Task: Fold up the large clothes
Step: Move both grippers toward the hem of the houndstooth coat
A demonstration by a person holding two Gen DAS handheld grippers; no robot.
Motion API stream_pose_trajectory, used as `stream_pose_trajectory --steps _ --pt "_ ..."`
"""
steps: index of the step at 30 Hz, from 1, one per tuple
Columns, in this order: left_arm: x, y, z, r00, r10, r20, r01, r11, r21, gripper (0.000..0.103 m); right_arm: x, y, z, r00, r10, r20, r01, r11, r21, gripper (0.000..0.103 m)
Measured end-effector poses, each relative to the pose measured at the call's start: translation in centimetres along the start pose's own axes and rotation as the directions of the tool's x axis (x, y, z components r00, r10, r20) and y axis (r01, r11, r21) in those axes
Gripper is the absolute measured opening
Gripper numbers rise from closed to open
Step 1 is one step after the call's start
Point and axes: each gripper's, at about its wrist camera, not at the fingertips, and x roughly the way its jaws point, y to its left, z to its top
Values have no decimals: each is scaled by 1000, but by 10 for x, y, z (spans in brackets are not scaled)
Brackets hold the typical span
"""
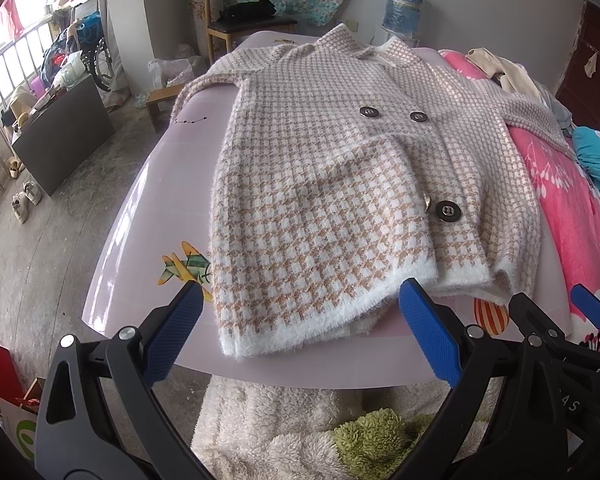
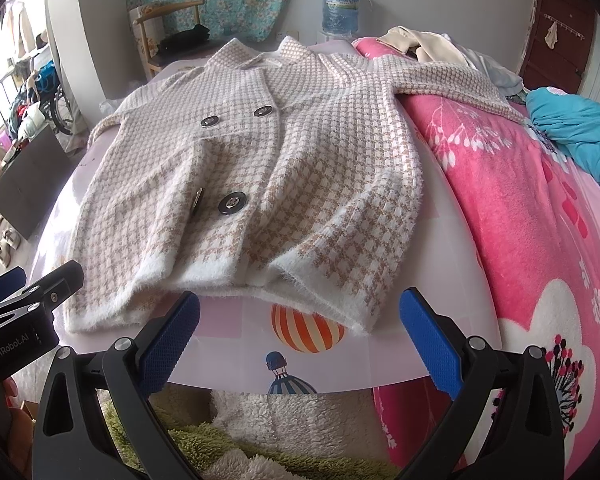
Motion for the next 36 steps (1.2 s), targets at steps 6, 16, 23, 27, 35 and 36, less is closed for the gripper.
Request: stream_pose_trajectory --steps 6,16,23,27,35,36 --pt "-1 1 0 1000 -3 2 3 1000 -3 95 -3 1 1 1000 -22 12 22 1000 1 98" --pt "-2 4 1 1000 -5 7 6 1000 -8 95 -5 2 1 999 -34 23 34 999 7 98" --pt "-4 8 6 1000 -8 16 9 1000 -15 95 -10 4 6 998 -53 44 53 999 -2 98" --pt "-4 9 7 1000 -9 17 9 1000 -15 95 -10 6 9 997 -62 51 63 998 -7 98" --pt "-3 10 12 1000 -10 16 11 1000 -17 95 -9 6 18 996 -71 55 72 997 -13 98" --pt "-3 10 13 1000 -11 15 11 1000 -18 95 -9 6 18 996 -70 55 71 997 -12 98"
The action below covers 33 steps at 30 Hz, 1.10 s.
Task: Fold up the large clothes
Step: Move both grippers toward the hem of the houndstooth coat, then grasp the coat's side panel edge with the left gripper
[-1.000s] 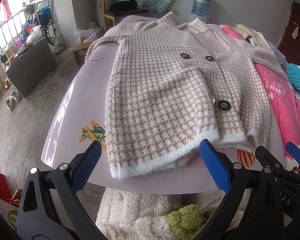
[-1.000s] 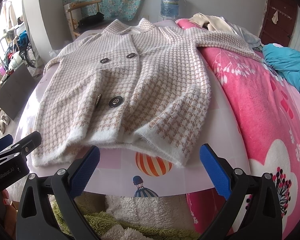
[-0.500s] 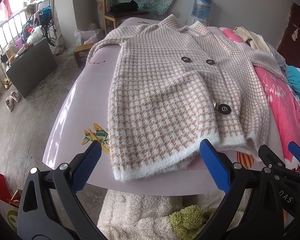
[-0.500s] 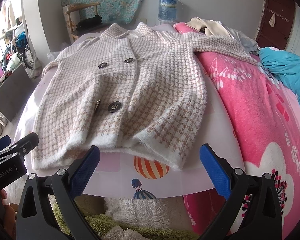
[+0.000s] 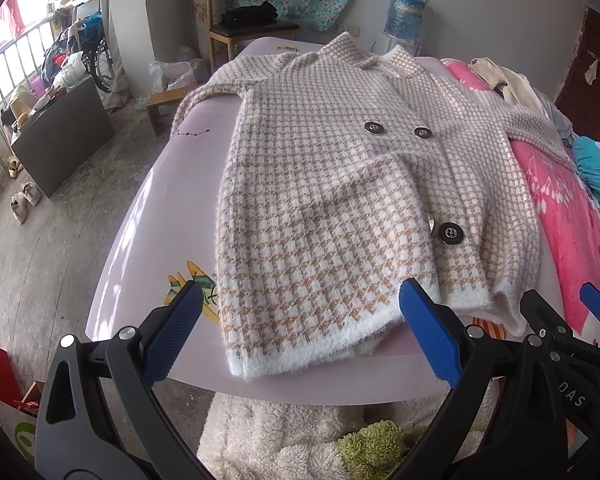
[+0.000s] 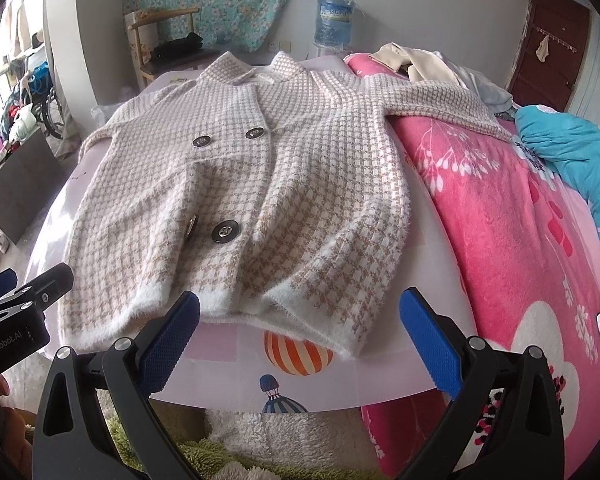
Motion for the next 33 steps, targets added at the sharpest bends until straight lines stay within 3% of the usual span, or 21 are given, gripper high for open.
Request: stream_pose_trajectory --steps 12,19,27,33 --pt "23 9 34 1000 21 -13 -21 1000 19 95 15 9 30 1000 27 -7 -27 1000 3 98" --pt "65 10 59 994 99 -44 -94 991 100 95 55 22 77 996 87 -29 -88 996 -19 98" --pt "131 4 90 981 149 -124 -130 980 151 95 144 51 126 970 167 -174 -177 983 -42 98" --pt "157 2 91 975 157 -155 -130 976 174 95 191 56 125 944 166 -284 -191 980 -61 98"
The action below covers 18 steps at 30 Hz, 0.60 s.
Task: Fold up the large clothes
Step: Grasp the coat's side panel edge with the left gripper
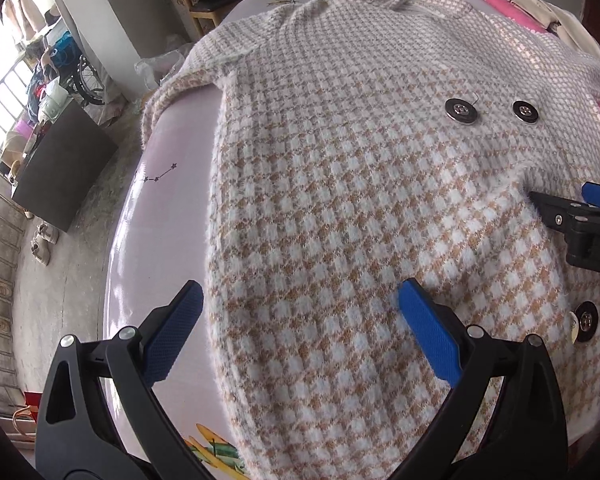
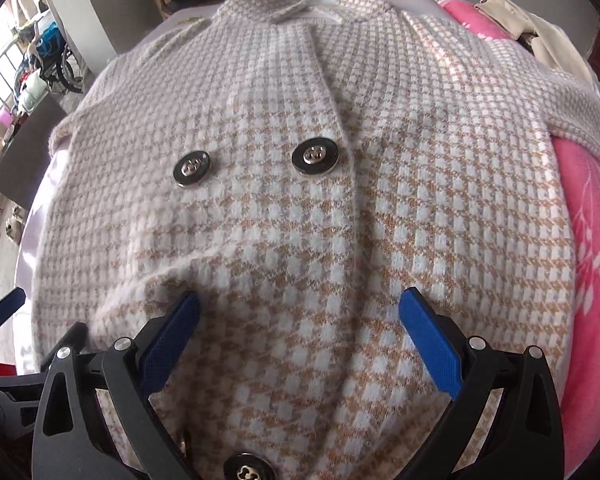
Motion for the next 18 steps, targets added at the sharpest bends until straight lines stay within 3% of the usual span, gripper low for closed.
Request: stream_pose_trajectory --steps 9,18 --pt "10 19 0 993 -116 -32 113 990 -83 95 2 2 -10 999 36 -18 -37 997 -62 98" --pt "13 18 0 992 -118 -44 115 991 -63 96 2 -3 -15 999 39 -9 -39 997 -71 98"
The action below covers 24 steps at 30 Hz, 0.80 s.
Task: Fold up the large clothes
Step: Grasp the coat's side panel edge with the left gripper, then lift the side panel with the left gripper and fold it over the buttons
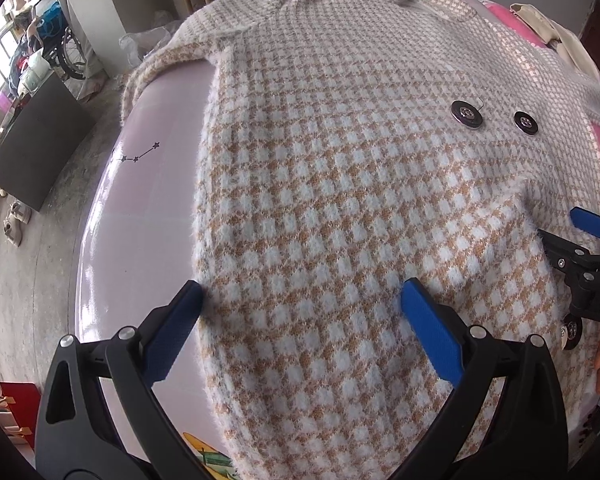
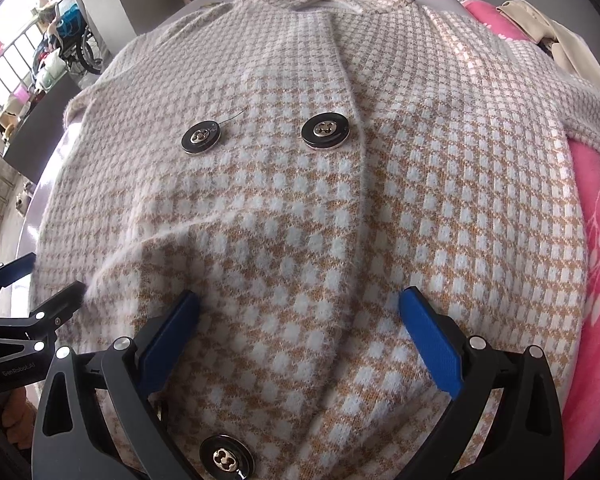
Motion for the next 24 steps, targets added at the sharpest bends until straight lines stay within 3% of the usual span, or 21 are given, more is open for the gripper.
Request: stream_pose_trajectory --steps 8,12,14,17,20,22,24 --pt "-5 6 1 1000 -28 14 28 1000 -7 96 -10 -3 7 1000 20 -7 -20 1000 -2 98" --pt "-30 29 3 986 -77 146 87 994 -67 96 -42 7 24 992 9 128 -4 999 -43 98" --pt "-42 43 9 976 -49 212 71 993 -98 96 -51 16 31 983 13 182 0 997 -71 98" --pt "-52 73 20 962 -1 274 52 983 -178 96 -48 35 40 980 43 196 -21 993 -114 98" --pt "-53 115 32 955 25 297 66 954 -293 95 -40 56 50 977 103 187 -74 985 -156 98" --pt "-50 148 37 954 19 298 101 919 -381 95 -33 68 53 976 130 177 -95 977 -192 93" --pt "-42 178 38 953 -26 302 169 873 -457 91 -24 77 55 979 130 160 -94 971 -218 83"
